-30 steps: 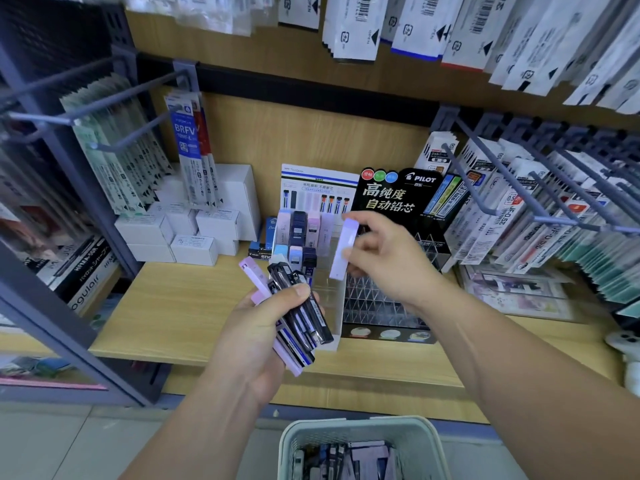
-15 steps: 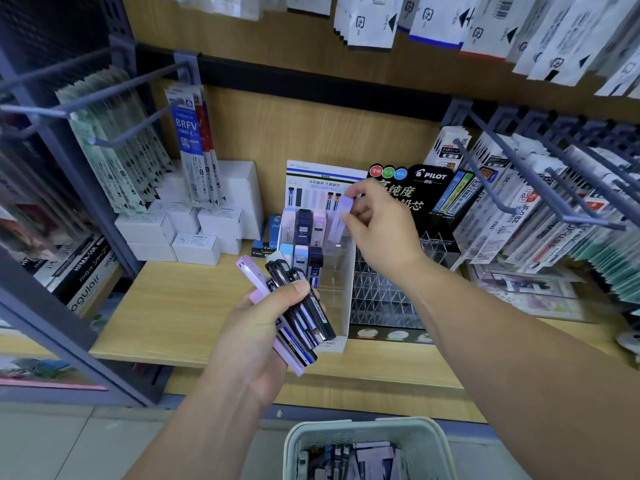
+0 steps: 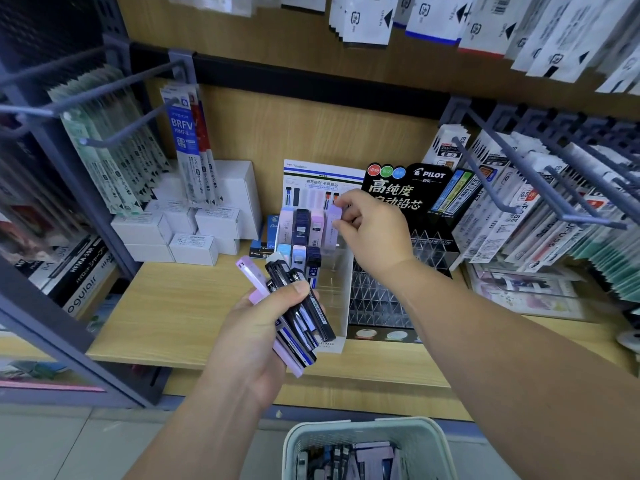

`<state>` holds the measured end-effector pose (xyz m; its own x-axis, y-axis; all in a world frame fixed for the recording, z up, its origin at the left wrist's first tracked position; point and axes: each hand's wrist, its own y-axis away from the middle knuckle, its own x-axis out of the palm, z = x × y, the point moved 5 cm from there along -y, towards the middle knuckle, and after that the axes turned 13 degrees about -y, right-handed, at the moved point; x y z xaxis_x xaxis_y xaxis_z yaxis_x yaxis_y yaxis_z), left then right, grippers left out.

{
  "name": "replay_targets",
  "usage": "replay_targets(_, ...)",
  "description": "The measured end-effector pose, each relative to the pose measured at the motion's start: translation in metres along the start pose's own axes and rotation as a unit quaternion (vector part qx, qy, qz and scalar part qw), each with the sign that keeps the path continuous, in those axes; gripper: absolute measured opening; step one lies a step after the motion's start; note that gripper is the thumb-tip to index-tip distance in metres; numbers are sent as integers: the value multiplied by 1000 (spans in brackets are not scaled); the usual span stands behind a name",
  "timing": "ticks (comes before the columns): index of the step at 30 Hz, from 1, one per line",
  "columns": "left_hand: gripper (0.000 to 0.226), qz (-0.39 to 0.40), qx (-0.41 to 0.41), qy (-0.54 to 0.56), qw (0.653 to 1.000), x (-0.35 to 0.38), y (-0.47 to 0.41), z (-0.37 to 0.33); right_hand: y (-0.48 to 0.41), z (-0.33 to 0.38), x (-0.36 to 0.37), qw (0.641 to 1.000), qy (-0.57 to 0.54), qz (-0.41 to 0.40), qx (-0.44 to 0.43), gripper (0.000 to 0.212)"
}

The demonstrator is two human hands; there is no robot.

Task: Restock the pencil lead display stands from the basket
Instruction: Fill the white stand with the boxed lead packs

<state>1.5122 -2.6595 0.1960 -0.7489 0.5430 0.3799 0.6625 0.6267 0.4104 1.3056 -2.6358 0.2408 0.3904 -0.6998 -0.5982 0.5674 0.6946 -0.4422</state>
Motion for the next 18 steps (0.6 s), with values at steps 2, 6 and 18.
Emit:
replay_targets(2,43,-4,0,7,1000,-1,0,0,0,2,2,1000,-1,9,5,23)
replay_targets(6,44,-7,0,9,1000,-3,1,0,2,3,4,1000,-9,26,10,15)
replay_targets(18,50,-2,3,-8,1000,-5,3,1,1,-2,-27,999,-25,-31,-2,9)
